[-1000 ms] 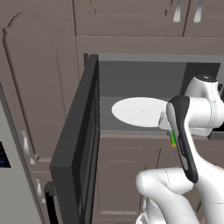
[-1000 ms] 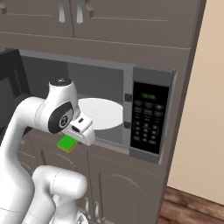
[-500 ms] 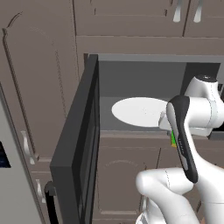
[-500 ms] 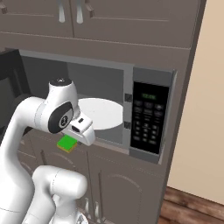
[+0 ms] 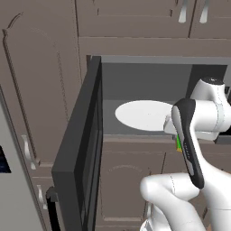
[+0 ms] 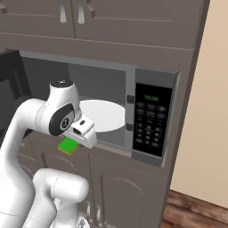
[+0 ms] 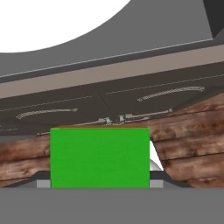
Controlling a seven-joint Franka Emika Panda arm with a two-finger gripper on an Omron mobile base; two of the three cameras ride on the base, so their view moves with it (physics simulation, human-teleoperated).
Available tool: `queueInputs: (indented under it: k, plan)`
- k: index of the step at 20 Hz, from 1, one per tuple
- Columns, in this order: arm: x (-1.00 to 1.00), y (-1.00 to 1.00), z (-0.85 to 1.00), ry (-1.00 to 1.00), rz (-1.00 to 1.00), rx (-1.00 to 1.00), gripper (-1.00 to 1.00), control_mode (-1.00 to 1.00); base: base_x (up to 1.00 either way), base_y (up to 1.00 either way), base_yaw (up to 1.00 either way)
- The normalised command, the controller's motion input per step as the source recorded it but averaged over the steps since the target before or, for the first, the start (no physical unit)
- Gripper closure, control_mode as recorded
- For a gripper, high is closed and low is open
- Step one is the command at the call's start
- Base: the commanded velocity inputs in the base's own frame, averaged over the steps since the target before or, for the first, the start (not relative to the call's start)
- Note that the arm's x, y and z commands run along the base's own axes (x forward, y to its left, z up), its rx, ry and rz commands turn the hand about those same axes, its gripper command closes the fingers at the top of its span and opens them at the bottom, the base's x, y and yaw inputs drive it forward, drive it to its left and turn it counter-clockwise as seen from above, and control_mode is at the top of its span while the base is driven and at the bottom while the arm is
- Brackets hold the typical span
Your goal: Place the sponge inside the microwave to prepare for sanitizing.
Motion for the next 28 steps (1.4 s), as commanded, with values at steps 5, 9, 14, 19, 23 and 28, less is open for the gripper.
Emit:
queueInputs:
  k: [5, 9, 14, 19, 23, 28]
  plan:
    - [0.0, 0.0, 0.0, 0.0, 0.0, 0.0, 1.0, -1.0, 0.0, 0.0, 0.0]
    - [0.0, 0.0, 0.0, 0.0, 0.0, 0.0, 1.0, -1.0, 0.0, 0.0, 0.0]
    - [-0.11, 0.0, 0.0, -0.06, 0.0, 0.0, 1.0, -1.0, 0.0, 0.0, 0.0]
    - [-0.13, 0.12, 0.07, -0.41, 0.0, 0.0, 1.0, -1.0, 0.0, 0.0, 0.0]
    - [0.05, 0.32, 0.13, -0.49, 0.0, 0.0, 1.0, -1.0, 0.0, 0.0, 0.0]
    - [0.33, 0.24, 0.22, -0.28, 0.0, 0.0, 1.0, -1.0, 0.0, 0.0, 0.0]
